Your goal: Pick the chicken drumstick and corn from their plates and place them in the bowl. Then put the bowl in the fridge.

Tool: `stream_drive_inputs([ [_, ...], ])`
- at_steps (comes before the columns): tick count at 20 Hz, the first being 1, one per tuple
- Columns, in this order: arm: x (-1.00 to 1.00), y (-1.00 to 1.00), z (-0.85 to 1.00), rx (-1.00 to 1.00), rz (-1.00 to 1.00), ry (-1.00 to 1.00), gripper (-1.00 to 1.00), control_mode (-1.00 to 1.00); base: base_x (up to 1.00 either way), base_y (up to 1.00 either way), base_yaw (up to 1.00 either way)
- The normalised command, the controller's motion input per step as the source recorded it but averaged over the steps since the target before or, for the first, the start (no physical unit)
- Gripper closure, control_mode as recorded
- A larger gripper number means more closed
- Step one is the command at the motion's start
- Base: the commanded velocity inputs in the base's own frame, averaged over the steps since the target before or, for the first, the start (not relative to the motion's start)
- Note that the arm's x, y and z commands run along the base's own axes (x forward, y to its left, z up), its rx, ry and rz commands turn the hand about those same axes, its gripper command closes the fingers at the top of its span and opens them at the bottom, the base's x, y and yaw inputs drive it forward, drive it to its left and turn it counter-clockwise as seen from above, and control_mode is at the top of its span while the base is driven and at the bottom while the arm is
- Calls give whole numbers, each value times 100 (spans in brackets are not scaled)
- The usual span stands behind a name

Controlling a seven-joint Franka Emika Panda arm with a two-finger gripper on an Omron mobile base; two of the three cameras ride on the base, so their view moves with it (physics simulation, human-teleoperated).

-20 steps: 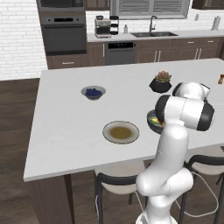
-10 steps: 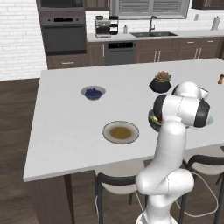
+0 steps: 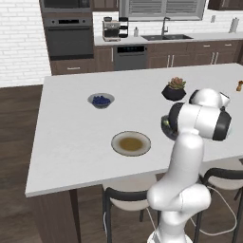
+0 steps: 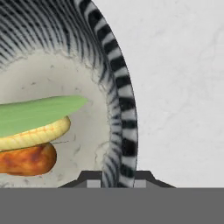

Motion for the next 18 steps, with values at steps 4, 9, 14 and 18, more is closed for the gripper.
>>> stream_drive_inputs([
  [4,-66,27,86,0,-21,0,100,-100,0,0,0],
  [9,-77,58,100,-6,-9,0,100,-100,0,0,0],
  [14,-65,97,73,-21,-5,0,100,-100,0,0,0],
  [18,-51,97,63,-12,-10,-3,100,-100,0,0,0],
])
